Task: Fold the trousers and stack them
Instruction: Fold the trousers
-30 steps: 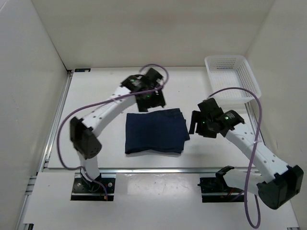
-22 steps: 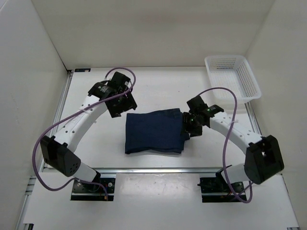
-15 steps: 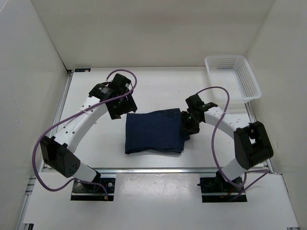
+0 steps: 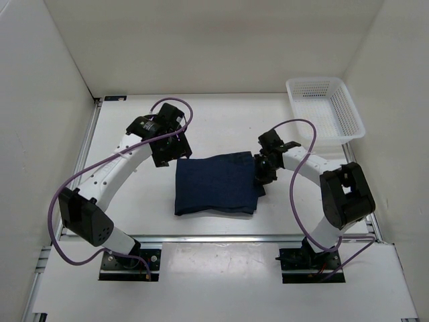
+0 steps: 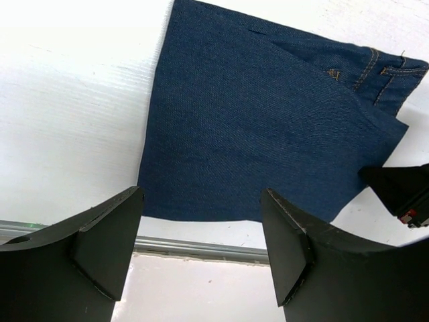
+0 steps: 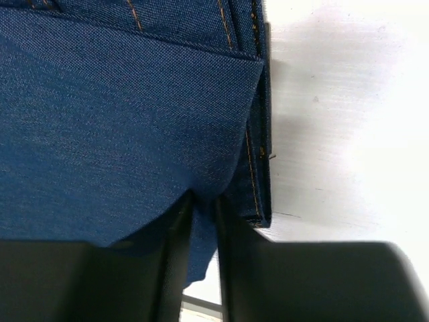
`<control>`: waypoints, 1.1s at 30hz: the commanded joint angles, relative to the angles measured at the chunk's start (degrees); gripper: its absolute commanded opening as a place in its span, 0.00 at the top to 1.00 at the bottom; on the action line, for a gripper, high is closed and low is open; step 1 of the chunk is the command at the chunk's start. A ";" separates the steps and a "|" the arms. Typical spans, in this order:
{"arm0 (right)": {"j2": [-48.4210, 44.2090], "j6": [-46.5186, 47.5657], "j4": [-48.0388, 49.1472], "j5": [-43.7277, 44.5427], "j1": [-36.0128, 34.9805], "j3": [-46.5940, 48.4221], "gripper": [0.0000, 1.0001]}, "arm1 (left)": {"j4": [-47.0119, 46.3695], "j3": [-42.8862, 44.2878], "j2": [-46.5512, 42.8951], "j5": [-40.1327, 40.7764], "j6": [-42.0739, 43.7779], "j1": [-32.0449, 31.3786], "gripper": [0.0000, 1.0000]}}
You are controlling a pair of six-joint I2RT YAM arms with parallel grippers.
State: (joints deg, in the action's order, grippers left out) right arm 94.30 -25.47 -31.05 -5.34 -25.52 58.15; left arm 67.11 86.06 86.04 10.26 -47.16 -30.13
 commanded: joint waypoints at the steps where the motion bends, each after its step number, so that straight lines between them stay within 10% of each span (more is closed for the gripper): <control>1: -0.26 1.13 0.47 0.76 0.03 2.66 0.79 | -0.31 -0.02 -0.35 0.11 0.49 -0.02 0.19; 14: -6.50 4.02 -12.98 8.60 -1.99 19.52 0.98 | 1.53 3.32 0.71 0.72 2.06 -0.02 0.19; 24: 11.06 6.49 -13.07 15.26 -0.94 33.51 1.00 | 0.74 0.35 0.18 -0.94 2.07 -0.02 0.19; 26: 14.22 3.78 -13.07 16.85 0.63 34.83 0.85 | -1.01 -0.98 0.18 -2.52 2.85 -0.54 0.19; 28: 14.24 1.58 -13.07 17.55 1.43 34.84 0.36 | -1.55 -2.82 0.88 -3.76 2.86 -2.12 0.19; 29: 13.37 0.09 -13.07 18.34 1.44 34.14 0.27 | -2.59 -3.44 0.88 -4.89 2.86 -2.82 0.19; 33: 8.54 -2.91 -11.40 21.07 0.83 29.23 0.24 | -6.55 -6.69 4.04 -8.32 2.16 -6.68 0.23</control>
State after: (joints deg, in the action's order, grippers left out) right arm 109.27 -25.32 -43.66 11.62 -23.92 88.79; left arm 64.55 80.93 88.58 5.69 -45.06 -34.09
